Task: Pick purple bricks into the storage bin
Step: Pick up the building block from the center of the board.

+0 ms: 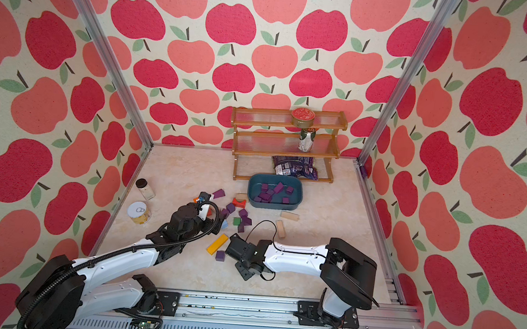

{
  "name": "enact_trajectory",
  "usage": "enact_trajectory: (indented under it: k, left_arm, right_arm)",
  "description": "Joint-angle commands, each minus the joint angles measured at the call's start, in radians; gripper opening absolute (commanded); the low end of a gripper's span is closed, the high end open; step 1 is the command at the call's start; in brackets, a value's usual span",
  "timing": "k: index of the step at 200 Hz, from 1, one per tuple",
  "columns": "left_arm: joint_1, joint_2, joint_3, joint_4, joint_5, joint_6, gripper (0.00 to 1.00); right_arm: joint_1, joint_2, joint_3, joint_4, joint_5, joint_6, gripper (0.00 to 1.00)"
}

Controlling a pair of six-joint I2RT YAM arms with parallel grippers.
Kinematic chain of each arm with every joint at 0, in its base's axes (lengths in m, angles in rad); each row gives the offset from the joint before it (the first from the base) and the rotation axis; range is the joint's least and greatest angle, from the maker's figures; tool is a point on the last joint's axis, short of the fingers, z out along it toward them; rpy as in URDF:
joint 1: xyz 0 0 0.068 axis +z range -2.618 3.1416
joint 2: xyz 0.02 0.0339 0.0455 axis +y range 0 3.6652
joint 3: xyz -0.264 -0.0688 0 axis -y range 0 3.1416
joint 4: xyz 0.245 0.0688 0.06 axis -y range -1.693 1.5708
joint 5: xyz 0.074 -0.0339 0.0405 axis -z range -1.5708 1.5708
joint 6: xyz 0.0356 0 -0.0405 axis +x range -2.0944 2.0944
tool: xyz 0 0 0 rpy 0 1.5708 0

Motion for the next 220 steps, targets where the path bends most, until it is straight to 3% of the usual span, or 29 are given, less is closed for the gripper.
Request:
enact_trajectory:
  k: [1, 100, 220]
  left_arm:
    - [0.007, 0.003, 0.029, -0.018, -0.008, -0.017, 0.99]
    - [0.008, 0.009, 0.030, -0.020, -0.008, -0.017, 0.99]
    - [0.013, 0.007, 0.032, -0.025, -0.010, -0.017, 0.99]
  right_arm:
    - [0.004, 0.012, 0.017, -0.042, 0.021, 0.005, 0.21]
    - [-0.007, 0.000, 0.051, -0.066, 0.071, -0.007, 0.21]
    - [-0.147, -0.055, 0.082, -0.043, 0.091, -0.043, 0.19]
